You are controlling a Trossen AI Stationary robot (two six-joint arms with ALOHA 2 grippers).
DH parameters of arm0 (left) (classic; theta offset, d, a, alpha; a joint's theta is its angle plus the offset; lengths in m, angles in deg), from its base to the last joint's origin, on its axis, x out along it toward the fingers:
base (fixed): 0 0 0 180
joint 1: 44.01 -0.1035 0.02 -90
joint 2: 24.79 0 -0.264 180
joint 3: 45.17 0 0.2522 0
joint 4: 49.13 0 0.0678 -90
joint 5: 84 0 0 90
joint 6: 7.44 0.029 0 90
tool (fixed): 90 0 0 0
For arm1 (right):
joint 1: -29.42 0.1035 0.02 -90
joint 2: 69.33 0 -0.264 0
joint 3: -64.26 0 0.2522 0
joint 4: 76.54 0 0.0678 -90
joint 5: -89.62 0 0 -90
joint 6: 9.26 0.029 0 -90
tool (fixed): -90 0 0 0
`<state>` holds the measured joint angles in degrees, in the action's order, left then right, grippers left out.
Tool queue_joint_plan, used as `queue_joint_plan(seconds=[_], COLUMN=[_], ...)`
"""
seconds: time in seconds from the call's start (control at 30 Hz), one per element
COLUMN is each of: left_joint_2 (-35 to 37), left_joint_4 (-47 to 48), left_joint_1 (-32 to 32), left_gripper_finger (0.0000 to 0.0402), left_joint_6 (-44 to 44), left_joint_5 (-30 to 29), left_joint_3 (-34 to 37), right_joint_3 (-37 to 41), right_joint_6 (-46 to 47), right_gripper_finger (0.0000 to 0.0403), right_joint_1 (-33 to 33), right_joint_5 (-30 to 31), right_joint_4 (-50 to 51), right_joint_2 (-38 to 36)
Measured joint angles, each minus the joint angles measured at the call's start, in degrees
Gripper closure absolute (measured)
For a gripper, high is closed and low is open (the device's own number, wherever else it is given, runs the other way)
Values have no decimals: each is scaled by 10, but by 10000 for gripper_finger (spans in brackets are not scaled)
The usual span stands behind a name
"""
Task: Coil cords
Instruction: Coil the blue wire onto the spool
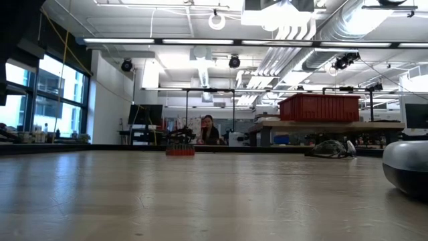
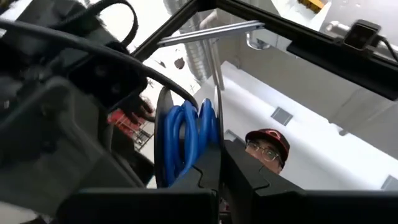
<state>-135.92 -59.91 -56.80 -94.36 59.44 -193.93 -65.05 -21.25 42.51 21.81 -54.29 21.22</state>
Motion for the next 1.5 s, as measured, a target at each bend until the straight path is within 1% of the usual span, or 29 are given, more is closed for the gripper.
queue_joint_plan(seconds=[0.13,0.27,0.47,0.63,0.73,0.9,1.0,1.07,1.13,1.27,1.33,1.5], left_joint_2=[0,0,5,6,7,20,29,35,43,55,57,58], left_joint_4=[-35,-71,-82,-84,-84,-79,-77,-66,-33,46,74,110], left_joint_1=[-6,-18,-43,-67,-83,-115,-131,-141,-146,-147,-147,-153], left_gripper_finger=[399,399,399,399,399,399,399,399,399,399,399,399], left_joint_6=[0,-9,18,45,45,32,30,41,63,141,175,244], left_joint_5=[-9,-11,-26,-37,-28,10,19,26,32,31,40,36], left_joint_3=[0,0,0,0,0,1,1,1,1,1,0,0], right_joint_3=[0,0,0,0,-1,0,0,0,0,0,0,0], right_joint_6=[6,19,42,43,43,42,42,42,42,46,46,46], right_gripper_finger=[402,402,402,402,402,402,402,402,402,402,402,402], right_joint_1=[0,0,0,0,-1,-1,-4,-5,-5,-12,-12,-12], right_joint_5=[-15,-27,-32,-31,-26,-25,-21,-18,-17,-22,-23,-20], right_joint_4=[-41,-53,-56,-58,-57,-49,-40,-38,-36,-32,-27,-22], right_joint_2=[15,24,25,25,25,22,16,14,11,10,10,10])
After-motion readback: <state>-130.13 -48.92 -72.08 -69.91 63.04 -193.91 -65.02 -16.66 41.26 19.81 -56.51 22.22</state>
